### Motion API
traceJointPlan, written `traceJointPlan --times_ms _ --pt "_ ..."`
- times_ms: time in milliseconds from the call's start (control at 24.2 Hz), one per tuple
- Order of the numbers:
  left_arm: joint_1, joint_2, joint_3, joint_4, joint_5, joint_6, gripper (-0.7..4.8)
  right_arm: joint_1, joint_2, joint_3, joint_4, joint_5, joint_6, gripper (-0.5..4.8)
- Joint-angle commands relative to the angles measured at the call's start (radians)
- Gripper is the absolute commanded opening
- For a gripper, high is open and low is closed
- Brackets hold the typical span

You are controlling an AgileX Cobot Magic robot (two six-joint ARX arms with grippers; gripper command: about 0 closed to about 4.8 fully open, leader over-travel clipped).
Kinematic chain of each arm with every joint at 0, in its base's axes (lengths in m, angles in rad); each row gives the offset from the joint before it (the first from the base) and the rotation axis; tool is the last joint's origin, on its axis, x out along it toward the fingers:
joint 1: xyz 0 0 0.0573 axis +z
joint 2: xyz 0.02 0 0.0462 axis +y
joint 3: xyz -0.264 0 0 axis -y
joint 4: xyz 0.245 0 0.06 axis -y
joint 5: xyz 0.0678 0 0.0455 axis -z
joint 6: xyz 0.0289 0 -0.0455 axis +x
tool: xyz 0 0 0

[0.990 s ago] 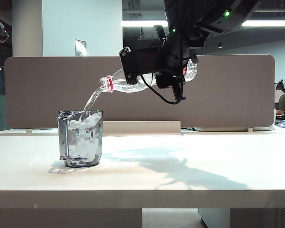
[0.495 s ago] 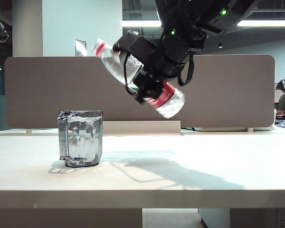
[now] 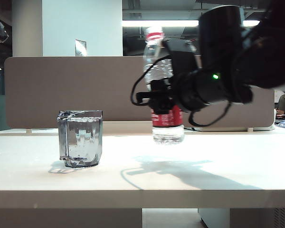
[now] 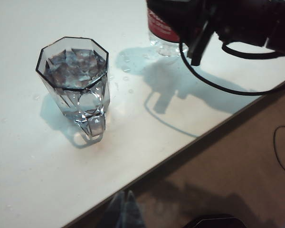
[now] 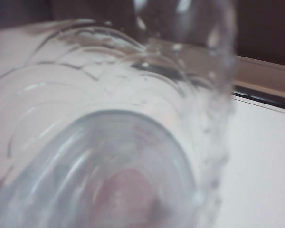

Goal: Pick up the mineral water bottle on the table and pour water into the mug until it's full.

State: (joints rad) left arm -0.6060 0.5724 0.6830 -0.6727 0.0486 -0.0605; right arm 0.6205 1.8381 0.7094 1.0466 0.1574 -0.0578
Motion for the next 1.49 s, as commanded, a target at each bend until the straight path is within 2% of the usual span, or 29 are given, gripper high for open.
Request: traceJointPlan --times_ms 41,330,454,536,578,702,825,1114,1403,1486 --pt "0.000 -0.002 0.003 0.008 -0.003 0.000 -0.05 0.000 0.020 -0.056 0.151 0.013 0.050 1.71" --pt "0.000 -0.002 0.003 0.008 -0.003 0.000 -0.05 0.005 0.176 -0.072 0.357 0.005 0.108 1.71" --pt "0.000 -0.002 0.003 0.008 -0.003 0.000 -0.05 0.004 0.198 -0.072 0.355 0.005 0.114 1.94" --pt "0.000 -0.002 0.003 0.008 -0.003 0.000 -0.05 0.004 0.198 -0.072 0.346 0.002 0.114 2.48" --pt "0.000 -0.002 0.003 0.008 -0.003 0.000 -0.05 0.004 0.198 -0.072 0.346 -0.002 0.114 3.14" --pt "0.000 -0.002 0.003 0.008 -0.003 0.000 -0.05 0.004 0.197 -0.072 0.349 -0.002 0.114 4.44" --pt "0.000 -0.002 0.002 0.008 -0.003 0.000 -0.05 0.004 0.193 -0.076 0.350 -0.002 0.113 4.79" --pt "0.000 -0.002 0.003 0.008 -0.003 0.000 -0.05 0.004 0.089 -0.180 0.348 -0.002 0.078 4.79" --pt "0.000 -0.002 0.002 0.008 -0.003 0.000 -0.05 0.018 -0.204 -0.494 0.341 -0.001 0.076 4.79" --pt "0.000 -0.002 0.003 0.008 -0.003 0.000 -0.05 0.028 -0.294 -0.568 0.332 0.001 0.039 4.79"
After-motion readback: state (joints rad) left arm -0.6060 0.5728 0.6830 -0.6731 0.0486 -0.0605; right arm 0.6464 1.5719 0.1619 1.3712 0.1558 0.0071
